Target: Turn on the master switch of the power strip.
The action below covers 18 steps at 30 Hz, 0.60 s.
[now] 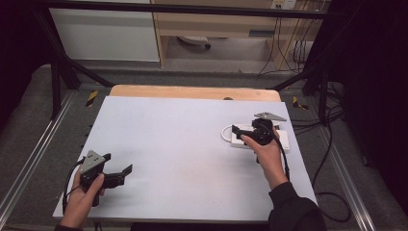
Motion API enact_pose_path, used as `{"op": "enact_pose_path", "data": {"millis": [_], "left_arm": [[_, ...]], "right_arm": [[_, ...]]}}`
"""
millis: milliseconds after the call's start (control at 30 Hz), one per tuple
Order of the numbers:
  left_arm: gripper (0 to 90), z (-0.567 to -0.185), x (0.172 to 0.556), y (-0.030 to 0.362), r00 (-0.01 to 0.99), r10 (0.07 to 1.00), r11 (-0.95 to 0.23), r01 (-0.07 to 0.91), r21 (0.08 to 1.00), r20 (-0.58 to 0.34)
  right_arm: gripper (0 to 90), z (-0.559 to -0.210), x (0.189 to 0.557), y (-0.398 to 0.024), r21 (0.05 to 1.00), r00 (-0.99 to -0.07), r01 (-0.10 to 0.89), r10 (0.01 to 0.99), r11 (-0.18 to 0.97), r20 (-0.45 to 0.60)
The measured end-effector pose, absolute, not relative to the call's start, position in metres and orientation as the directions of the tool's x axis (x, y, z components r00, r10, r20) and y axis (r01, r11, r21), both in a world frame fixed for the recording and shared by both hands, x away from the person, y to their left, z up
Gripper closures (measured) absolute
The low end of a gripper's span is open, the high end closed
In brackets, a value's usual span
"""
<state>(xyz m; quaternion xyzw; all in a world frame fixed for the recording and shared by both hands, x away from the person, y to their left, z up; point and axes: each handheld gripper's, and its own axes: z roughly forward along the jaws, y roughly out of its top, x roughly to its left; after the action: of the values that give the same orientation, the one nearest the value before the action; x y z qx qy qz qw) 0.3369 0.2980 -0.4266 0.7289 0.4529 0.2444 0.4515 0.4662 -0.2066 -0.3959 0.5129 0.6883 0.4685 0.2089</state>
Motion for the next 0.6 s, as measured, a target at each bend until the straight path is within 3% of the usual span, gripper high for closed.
{"op": "enact_pose_path", "data": {"millis": [600], "left_arm": [[6.1, -0.426, 0.336, 0.299, 0.467, 0.883, -0.181, 0.438, 0.88, -0.051]], "right_arm": [[7.6, -0.375, 0.442, -0.217, 0.899, -0.405, 0.436, 0.9, 0.034, 0.163]]}}
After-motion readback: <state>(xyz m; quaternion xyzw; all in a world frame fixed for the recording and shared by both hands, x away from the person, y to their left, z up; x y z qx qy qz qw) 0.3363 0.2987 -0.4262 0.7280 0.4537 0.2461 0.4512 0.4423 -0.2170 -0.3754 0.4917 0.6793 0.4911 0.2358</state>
